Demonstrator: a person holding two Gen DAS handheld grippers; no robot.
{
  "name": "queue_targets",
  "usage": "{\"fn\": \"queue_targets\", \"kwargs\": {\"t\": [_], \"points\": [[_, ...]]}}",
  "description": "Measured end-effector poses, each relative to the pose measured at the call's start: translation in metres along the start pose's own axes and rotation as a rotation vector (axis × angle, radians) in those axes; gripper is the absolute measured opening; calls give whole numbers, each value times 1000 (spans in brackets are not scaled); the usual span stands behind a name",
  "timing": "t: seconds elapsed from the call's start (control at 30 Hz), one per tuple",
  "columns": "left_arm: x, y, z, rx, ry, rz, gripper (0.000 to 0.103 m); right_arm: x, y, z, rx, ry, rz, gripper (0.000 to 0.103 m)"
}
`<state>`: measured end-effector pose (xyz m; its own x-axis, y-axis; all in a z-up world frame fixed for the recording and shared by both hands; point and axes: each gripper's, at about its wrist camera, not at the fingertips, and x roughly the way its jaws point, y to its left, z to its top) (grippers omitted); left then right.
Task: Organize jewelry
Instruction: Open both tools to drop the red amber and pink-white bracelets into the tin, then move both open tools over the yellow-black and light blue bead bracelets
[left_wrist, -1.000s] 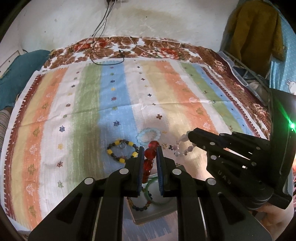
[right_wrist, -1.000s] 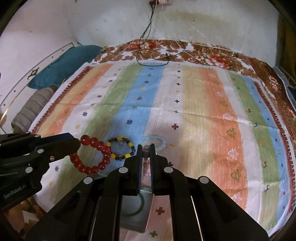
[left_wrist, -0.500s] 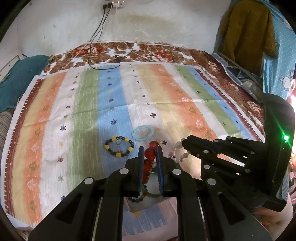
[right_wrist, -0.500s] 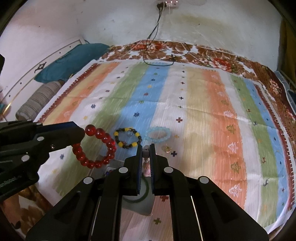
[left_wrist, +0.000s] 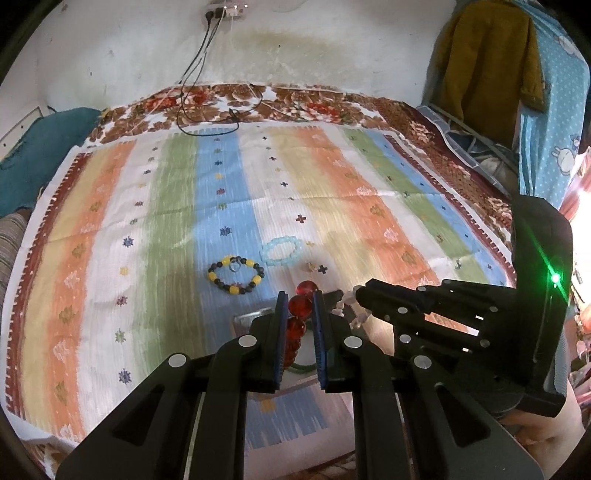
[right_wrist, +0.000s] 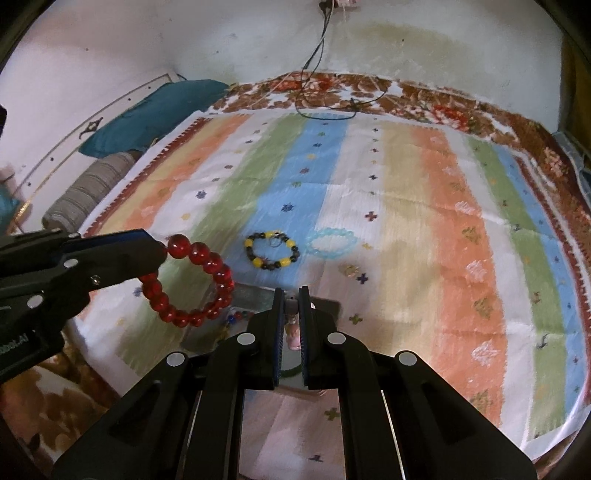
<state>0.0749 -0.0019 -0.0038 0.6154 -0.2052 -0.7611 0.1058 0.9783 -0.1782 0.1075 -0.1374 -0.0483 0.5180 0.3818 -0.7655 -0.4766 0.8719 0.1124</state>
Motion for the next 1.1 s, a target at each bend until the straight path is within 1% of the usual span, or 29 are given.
{"fn": "queue_targets", "kwargs": {"t": [0.1,0.13,0.2,0.37,0.4,0.43,0.47,0.5,0.53,0.63,0.77,0.83,0.87,0.9,1.0,1.1], "points": [[3,5,-3,-27,18,31,13,2,-2,1,-5,3,-46,9],[3,8,-2,-36,18,51,13,3,-3,1,-6,5,-61,22],[3,14,0,-54,18,63,13,4,-5,2,6,0,-72,51],[3,29,6,-104,15,77,19,10,-9,8,8,14,-72,51],[4,32,6,-112,15,78,23,12,-10,10,9,19,-74,51],[6,35,8,-123,19,81,30,14,-12,12,12,22,-78,52],[8,39,9,-135,27,84,34,16,-13,14,14,24,-81,54],[12,41,11,-142,35,88,40,19,-16,17,18,27,-87,58],[15,44,12,-147,44,96,44,22,-17,20,21,29,-92,60],[31,56,20,-174,83,119,49,30,-25,28,44,35,-108,64],[53,69,26,-209,136,140,56,39,-34,34,69,47,-94,65],[62,73,27,-209,157,160,61,44,-36,36,78,56,-92,72],[67,75,28,-209,167,165,62,45,-37,37,82,59,-92,73],[71,77,28,-210,174,166,65,46,-38,38,91,63,-93,74],[86,85,31,-225,203,170,67,56,-46,41,139,89,-70,76],[99,88,31,-233,232,166,67,68,-52,44,155,110,-54,76]]}}
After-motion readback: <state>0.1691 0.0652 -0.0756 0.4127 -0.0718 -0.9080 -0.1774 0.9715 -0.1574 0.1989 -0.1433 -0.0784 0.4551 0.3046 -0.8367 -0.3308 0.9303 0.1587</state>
